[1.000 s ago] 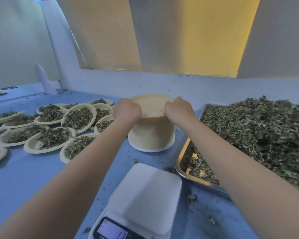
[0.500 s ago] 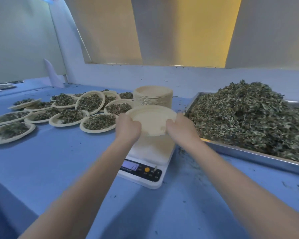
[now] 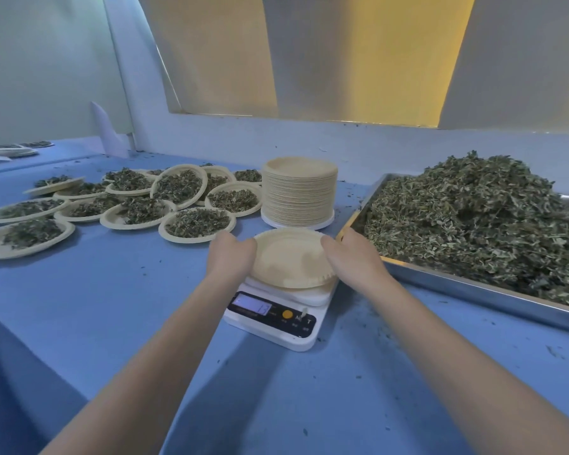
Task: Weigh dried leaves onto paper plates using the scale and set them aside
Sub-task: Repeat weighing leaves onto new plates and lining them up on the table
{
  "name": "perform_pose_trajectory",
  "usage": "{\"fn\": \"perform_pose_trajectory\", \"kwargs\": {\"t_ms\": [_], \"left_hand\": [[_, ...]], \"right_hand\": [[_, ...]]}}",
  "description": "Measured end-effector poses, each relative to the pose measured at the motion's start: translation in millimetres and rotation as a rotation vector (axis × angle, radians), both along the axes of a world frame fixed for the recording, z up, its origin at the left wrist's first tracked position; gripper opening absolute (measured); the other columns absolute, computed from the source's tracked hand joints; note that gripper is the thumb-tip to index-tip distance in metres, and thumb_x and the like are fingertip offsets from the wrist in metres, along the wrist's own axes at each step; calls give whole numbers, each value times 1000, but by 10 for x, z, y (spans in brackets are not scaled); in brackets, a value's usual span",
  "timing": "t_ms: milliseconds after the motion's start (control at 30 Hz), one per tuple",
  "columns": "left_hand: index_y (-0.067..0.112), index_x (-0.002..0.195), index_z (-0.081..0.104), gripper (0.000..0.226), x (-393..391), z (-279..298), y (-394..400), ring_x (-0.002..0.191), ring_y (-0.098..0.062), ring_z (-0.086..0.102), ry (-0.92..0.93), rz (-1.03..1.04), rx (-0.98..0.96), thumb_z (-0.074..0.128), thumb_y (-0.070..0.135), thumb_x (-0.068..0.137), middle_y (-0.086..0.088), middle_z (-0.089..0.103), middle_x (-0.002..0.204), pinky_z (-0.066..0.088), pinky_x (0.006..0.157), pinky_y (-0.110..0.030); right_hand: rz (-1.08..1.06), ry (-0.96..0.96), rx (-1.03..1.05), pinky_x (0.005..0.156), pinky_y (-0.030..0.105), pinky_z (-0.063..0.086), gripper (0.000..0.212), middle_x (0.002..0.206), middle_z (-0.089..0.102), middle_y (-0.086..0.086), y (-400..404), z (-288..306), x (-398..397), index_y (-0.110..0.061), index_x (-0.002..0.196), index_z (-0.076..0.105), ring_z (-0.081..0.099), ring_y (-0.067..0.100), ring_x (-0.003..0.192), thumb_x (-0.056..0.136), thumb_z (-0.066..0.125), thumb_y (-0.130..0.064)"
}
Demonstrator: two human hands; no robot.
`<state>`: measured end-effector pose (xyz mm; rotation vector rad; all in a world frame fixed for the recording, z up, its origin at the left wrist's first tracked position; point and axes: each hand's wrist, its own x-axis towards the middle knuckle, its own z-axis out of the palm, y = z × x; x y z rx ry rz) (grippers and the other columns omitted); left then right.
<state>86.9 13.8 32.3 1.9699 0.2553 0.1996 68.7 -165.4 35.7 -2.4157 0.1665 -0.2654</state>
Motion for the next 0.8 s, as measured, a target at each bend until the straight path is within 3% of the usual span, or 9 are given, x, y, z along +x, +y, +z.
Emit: {"fn": "perform_pose_trajectory", "kwargs": {"t_ms": [33, 100, 167, 267, 333, 400, 567, 700, 800], "left_hand": [[14, 89, 46, 5, -5, 9, 13, 65, -14, 38, 3, -9, -12, 48, 18, 90, -3, 44, 88, 28, 53, -28], [8, 126, 44, 37, 31, -27, 49, 76, -17, 45, 2, -19, -53, 48, 21, 91, -3, 48, 96, 34, 58, -30], [10, 139, 37, 50, 34, -57, 74, 88, -20, 47, 2, -23, -78, 48, 22, 92, -2, 49, 106, 37, 69, -31], [12, 136, 44, 46, 30, -99, 92, 102, -24, 48, -19, -31, -108, 49, 22, 91, -7, 51, 129, 38, 81, -33], [13, 133, 48, 44, 20, -113, 87, 109, -21, 47, -39, -30, -124, 52, 23, 90, -4, 50, 133, 40, 90, -36], [14, 133, 48, 46, 17, -116, 81, 117, -19, 45, -65, -34, -153, 54, 24, 89, 0, 49, 135, 38, 97, -37], [17, 133, 48, 46, 26, -83, 48, 119, -19, 46, -100, -16, -166, 56, 24, 88, 2, 51, 132, 38, 103, -41], [17, 132, 50, 46, 9, -47, 17, 120, -19, 46, -123, -18, -143, 57, 22, 87, 1, 52, 132, 37, 104, -41], [17, 132, 49, 46, -28, 2, -24, 122, -17, 46, -165, -10, -95, 56, 21, 87, 2, 52, 132, 38, 104, -39]], "right_hand": [[7, 1, 27, 80, 34, 33, 44, 113, 51, 9, 2, -1, 8, -8, 126, 42, 47, 28, 108, 96, 36, -39], [10, -3, 69, 80, 31, 32, 54, 128, 50, 9, 4, -7, 24, -7, 139, 36, 46, 26, 116, 97, 36, -40], [16, -23, 110, 73, 29, 32, 55, 121, 51, 6, 2, -20, 47, -9, 142, 34, 46, 21, 102, 97, 36, -41], [17, -31, 141, 59, 26, 32, 57, 117, 53, 3, 0, -39, 71, -11, 144, 32, 44, 14, 88, 97, 36, -43], [18, -42, 157, 58, 25, 32, 55, 108, 54, 1, -5, -66, 88, -12, 142, 35, 48, 9, 81, 96, 36, -43], [23, -60, 170, 58, 27, 32, 47, 97, 51, -1, -3, -90, 93, -18, 135, 42, 51, 14, 86, 96, 37, -43], [18, -56, 157, 79, 30, 31, 58, 138, 48, 6, -7, -119, 94, -16, 148, 31, 45, 22, 122, 97, 36, -44], [27, -58, 149, 93, 33, 35, 58, 145, 43, 6, -8, -134, 81, -15, 148, 30, 41, 23, 130, 97, 37, -43], [36, -60, 133, 87, 33, 36, 56, 139, 47, 5, -3, -122, 76, -14, 145, 33, 45, 23, 124, 96, 36, -42]]}}
